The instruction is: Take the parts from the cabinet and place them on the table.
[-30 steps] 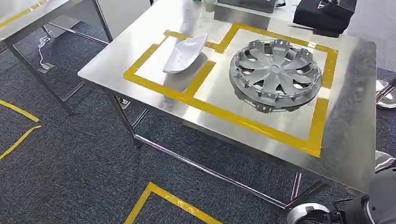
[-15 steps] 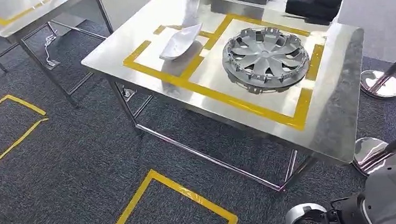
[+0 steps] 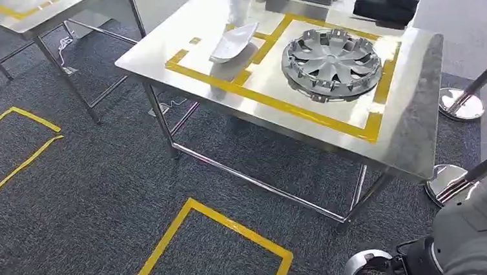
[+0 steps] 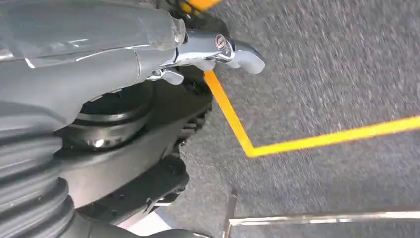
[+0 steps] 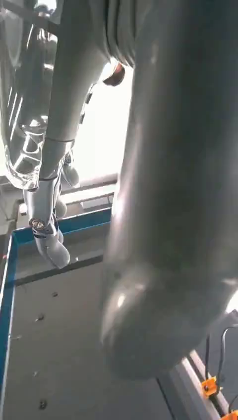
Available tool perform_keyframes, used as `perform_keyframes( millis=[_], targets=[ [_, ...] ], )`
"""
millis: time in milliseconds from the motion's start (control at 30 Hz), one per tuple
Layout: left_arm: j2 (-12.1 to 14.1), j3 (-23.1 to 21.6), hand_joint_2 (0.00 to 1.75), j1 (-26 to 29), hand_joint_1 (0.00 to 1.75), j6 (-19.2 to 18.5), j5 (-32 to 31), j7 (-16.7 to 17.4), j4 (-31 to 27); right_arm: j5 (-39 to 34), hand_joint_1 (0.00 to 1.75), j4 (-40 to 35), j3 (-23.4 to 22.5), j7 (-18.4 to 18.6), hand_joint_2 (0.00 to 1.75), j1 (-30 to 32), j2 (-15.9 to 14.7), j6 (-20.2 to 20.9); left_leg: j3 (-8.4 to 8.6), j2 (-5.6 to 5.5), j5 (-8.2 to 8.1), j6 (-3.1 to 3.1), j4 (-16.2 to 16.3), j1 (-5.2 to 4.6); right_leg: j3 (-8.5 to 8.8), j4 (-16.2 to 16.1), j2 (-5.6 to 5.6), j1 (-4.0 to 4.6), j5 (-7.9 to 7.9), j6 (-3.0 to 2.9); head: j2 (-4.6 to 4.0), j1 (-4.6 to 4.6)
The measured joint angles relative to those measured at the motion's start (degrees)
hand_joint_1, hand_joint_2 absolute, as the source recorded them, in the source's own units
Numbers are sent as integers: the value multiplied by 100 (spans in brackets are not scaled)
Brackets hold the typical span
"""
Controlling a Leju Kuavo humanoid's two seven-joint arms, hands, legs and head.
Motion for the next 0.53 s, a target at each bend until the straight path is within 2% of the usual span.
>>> perform_keyframes(
  millis=[33,67,100,133,167,200,233,267,300,333,367,400,433,467,500,533],
  targets=[
    [2,0,175,0,0,2,2,0,0,-7,0,2,0,-2,0,0,-2,-2,-18,2,9,-1,0,-2,2,31,2,1,4,-2,0,-2],
    [24,2,175,0,0,37,39,0,0,-96,0,52,15,-31,0,2,-31,-2,-257,11,165,-8,54,-14,367,-91,12,33,458,-63,0,-2],
    [9,17,175,-8,0,88,98,0,0,-298,0,118,101,-72,0,-31,-51,-2,-460,-13,363,-89,122,-28,1618,-1975,17,96,435,-183,0,-7],
    [9,31,175,-6,0,105,107,0,0,-317,0,144,116,-74,0,-28,-50,-2,-489,3,472,-157,94,9,1514,-1959,22,140,458,-218,0,7],
    [9,39,175,-6,0,118,109,0,0,-330,0,166,122,-74,0,-29,-53,-2,-489,10,528,-191,65,19,1490,-1954,22,159,503,-251,0,15],
    [13,52,175,-3,0,125,111,0,0,-348,0,190,131,-74,0,-39,-46,-2,-527,-12,524,-225,83,20,1437,-2003,10,95,617,-296,0,24],
    [13,63,175,0,0,129,114,0,0,-359,0,212,140,-74,0,-54,-44,-2,-592,-39,297,-255,177,24,1367,-1998,-15,95,682,-324,0,6],
    [11,74,175,0,0,131,114,0,0,-363,0,229,149,-74,0,-53,-42,-2,-666,-49,-70,-271,437,32,1290,-1996,-17,93,747,-364,0,-31],
    [13,79,175,1,0,133,114,0,0,-363,0,243,149,-74,0,-53,-42,-2,-779,-51,-470,-294,882,41,1197,-1994,-21,95,824,-370,0,-33],
    [20,79,175,1,0,133,114,-2,0,-361,0,258,151,-74,0,-52,-42,-2,-885,-51,-744,-315,1348,47,1106,-1988,-27,97,899,-366,0,-35],
    [22,79,175,0,0,135,111,-2,0,-354,0,273,151,-74,0,-52,-42,-2,-945,-50,-832,-334,1715,56,1013,-1978,-37,97,968,-359,0,-31],
    [26,79,175,1,0,136,105,-2,0,-341,0,293,151,-74,0,-52,-42,-2,-924,-49,-731,-344,1914,69,933,-1953,-44,94,1039,-346,0,-35],
    [29,79,175,0,0,136,98,-2,0,-321,0,304,149,-74,0,-52,-42,-2,-803,-48,-513,-353,1877,85,821,-1920,-48,87,1099,-326,0,-31],
    [31,79,175,-2,0,133,88,-2,0,-287,0,308,146,-74,0,-50,-40,-2,-592,-47,-275,-362,1650,106,705,-1879,-48,78,1152,-301,0,-26],
    [31,79,175,-6,0,131,76,-4,0,-265,0,310,144,-72,0,-49,-33,-2,-246,-46,-128,-378,1205,129,596,-1824,-46,62,1195,-267,0,-33],
    [29,79,175,-12,0,127,55,-7,0,-249,0,310,144,-72,0,-47,-18,-2,179,-48,-186,-415,648,161,521,-1755,-45,61,1225,-228,0,-31]
  ],
)
